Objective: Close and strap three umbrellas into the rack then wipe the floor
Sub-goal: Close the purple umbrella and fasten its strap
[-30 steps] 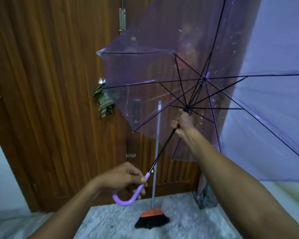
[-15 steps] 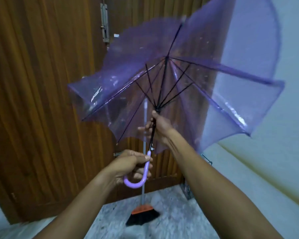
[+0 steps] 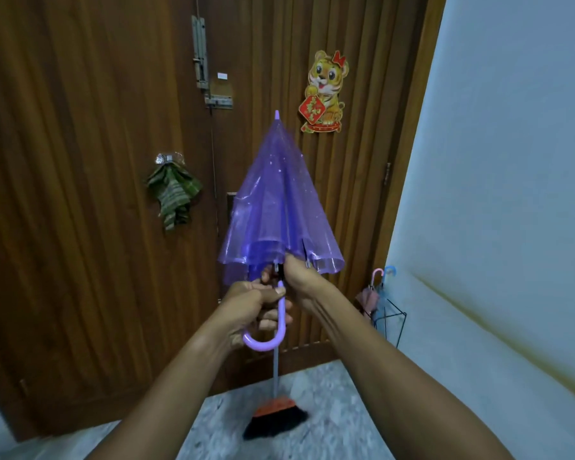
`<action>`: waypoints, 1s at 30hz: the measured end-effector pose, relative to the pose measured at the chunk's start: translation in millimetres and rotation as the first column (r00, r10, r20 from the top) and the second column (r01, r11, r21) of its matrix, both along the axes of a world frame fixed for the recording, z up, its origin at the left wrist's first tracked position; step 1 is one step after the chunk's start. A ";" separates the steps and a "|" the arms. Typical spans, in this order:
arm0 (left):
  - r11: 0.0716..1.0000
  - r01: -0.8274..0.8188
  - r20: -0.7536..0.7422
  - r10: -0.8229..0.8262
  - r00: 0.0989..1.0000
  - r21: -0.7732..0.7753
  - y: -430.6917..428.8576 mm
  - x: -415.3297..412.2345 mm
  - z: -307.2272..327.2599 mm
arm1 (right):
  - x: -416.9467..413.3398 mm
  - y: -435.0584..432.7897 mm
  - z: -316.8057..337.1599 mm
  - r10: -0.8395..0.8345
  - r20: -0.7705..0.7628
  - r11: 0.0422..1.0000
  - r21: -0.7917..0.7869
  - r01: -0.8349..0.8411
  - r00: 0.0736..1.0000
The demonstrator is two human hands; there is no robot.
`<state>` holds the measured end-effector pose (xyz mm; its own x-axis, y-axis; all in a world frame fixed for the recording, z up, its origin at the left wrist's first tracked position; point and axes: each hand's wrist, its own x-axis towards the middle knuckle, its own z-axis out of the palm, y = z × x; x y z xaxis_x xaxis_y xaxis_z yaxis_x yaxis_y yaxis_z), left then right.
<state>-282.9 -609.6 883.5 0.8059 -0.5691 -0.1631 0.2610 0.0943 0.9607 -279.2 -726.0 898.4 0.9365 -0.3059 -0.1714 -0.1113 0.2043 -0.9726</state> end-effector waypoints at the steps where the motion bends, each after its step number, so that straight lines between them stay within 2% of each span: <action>1: 1.000 0.003 0.009 -0.003 1.000 0.006 1.8 0.1 -0.1 | -1.4 1.4 0.0 0.008 -0.002 1.000 -0.010 -0.008 1.000; 5: 0.997 0.043 0.095 -0.050 0.994 0.071 13.4 2.5 -9.8 | -5.2 4.0 -10.1 0.022 -0.010 0.991 -0.134 -0.023 1.000; 8: 0.978 0.055 0.280 -0.112 0.953 0.202 26.7 5.4 -12.0 | -12.1 1.1 -12.9 0.032 0.049 0.962 -0.272 -0.017 0.998; 10: 0.971 -0.119 0.414 0.022 0.910 0.209 38.9 14.0 -7.0 | -18.0 -5.2 -12.2 0.044 0.040 0.920 -0.391 -0.025 0.998; 12: 0.910 -0.410 0.466 0.336 0.818 0.063 51.4 28.0 1.9 | -26.2 -12.6 -8.1 0.088 0.012 0.865 -0.497 -0.070 0.996; 13: 0.851 -0.525 0.466 0.464 0.753 0.002 56.5 34.4 7.8 | -30.4 -13.5 -5.8 0.119 0.001 0.830 -0.549 -0.099 0.993; 14: 0.814 -0.581 0.462 0.516 0.721 -0.003 58.6 39.4 14.3 | -34.3 -12.0 -4.2 0.160 -0.027 0.797 -0.586 -0.146 0.987; 15: 0.826 -0.562 0.456 0.490 0.742 0.027 57.2 39.0 23.0 | -35.5 -9.7 -3.6 0.194 -0.038 0.764 -0.621 -0.175 0.980; 17: 0.916 -0.401 0.334 0.370 0.867 0.027 44.5 41.3 34.1 | -38.1 0.8 -6.0 0.275 -0.077 0.692 -0.676 -0.253 0.958; 18: 0.942 -0.333 0.247 0.332 0.911 -0.040 36.9 40.8 38.3 | -37.4 7.2 -9.1 0.289 -0.151 0.657 -0.687 -0.310 0.945; 19: 0.935 -0.338 0.174 0.352 0.920 -0.107 30.1 43.0 38.4 | -35.3 13.4 -14.2 0.301 -0.190 0.584 -0.738 -0.338 0.935; 21: 0.847 -0.511 0.106 0.528 0.843 -0.147 22.4 51.6 31.6 | -27.7 25.6 -16.6 0.291 -0.267 0.482 -0.789 -0.382 0.919; 23: 0.752 -0.641 0.121 0.658 0.744 -0.151 23.9 57.2 20.3 | -29.1 34.7 -8.5 0.300 -0.331 0.388 -0.814 -0.432 0.895; 26: 0.714 -0.666 0.145 0.698 0.701 -0.218 30.5 64.1 10.1 | -39.8 43.8 8.6 0.335 -0.454 0.273 -0.792 -0.546 0.826; 28: 0.707 -0.677 0.137 0.706 0.695 -0.206 38.0 72.2 8.7 | -51.8 46.2 22.4 0.350 -0.515 0.144 -0.796 -0.588 0.783; 30: 0.702 -0.694 0.187 0.712 0.677 -0.159 45.5 78.6 6.3 | -63.2 43.9 38.0 0.355 -0.546 0.071 -0.793 -0.605 0.759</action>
<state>-204.3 -564.1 889.8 0.9805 0.1782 0.0832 -0.1238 0.2304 0.9652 -342.4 -682.0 936.4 0.9370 0.1508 -0.3151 0.0279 -0.9315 -0.3627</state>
